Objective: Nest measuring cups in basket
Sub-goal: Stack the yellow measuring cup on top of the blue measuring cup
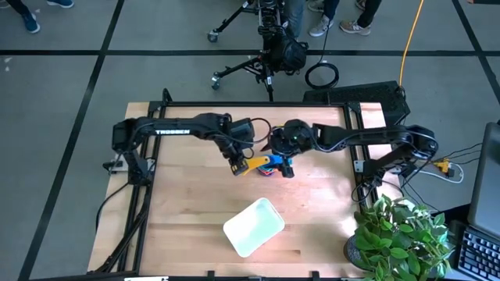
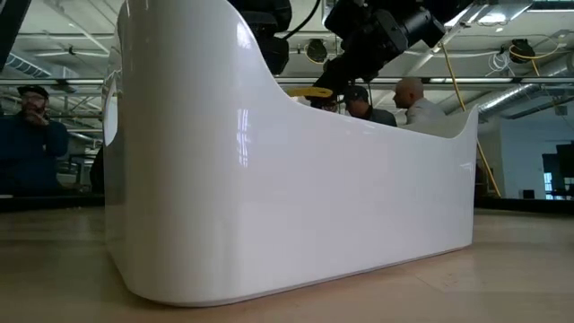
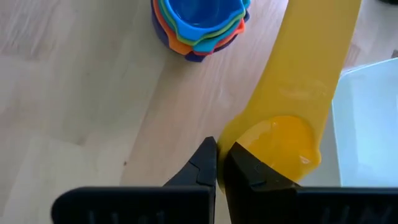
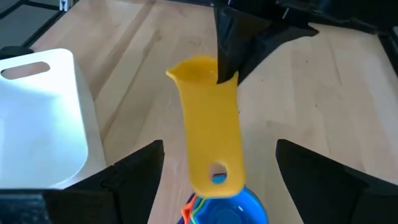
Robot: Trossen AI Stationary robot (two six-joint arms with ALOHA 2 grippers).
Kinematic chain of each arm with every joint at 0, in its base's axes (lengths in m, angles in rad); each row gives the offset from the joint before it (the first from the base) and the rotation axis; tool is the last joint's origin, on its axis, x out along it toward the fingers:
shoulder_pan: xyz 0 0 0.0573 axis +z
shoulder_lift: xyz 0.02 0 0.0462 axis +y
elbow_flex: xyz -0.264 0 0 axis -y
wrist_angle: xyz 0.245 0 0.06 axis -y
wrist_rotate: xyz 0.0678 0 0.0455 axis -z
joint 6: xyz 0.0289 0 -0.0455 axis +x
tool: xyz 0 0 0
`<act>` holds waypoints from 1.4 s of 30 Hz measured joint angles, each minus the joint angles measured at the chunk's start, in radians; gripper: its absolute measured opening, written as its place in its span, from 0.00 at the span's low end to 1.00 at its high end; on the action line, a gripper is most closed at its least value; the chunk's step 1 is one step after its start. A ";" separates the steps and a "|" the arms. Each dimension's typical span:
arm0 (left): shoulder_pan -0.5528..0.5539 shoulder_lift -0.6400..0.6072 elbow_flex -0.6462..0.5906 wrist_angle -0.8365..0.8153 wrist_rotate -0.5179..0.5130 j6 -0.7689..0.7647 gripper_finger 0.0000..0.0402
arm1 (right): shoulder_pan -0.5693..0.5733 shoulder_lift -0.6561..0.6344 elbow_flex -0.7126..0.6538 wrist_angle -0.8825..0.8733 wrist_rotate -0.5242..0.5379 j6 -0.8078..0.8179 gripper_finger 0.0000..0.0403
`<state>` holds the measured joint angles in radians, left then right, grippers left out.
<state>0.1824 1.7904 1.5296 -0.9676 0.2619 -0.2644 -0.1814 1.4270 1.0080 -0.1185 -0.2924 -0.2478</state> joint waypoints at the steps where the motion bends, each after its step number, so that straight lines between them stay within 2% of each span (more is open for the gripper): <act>1: 0.001 0.002 0.003 0.002 0.000 0.001 0.02 | 0.000 0.003 0.000 0.005 0.000 0.000 0.75; 7: 0.001 0.004 0.005 0.025 0.000 0.001 0.02 | 0.007 0.036 0.000 0.038 -0.001 0.004 0.75; 12: 0.001 0.004 0.005 0.032 0.000 0.006 0.02 | 0.006 0.045 -0.001 0.042 0.000 0.002 0.69; 28: 0.001 0.004 0.006 0.032 -0.001 0.009 0.02 | 0.006 0.044 -0.001 0.047 0.007 -0.038 0.31; 37: 0.001 0.004 0.005 0.033 -0.001 0.018 0.02 | 0.006 0.043 -0.001 0.040 0.010 -0.072 0.31; 42: 0.001 0.004 0.006 0.037 -0.001 0.029 0.16 | -0.001 0.043 -0.001 0.037 0.010 -0.076 0.31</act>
<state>0.1829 1.7939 1.5351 -0.9301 0.2611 -0.2357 -0.1827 1.4704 1.0069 -0.0814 -0.2829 -0.3233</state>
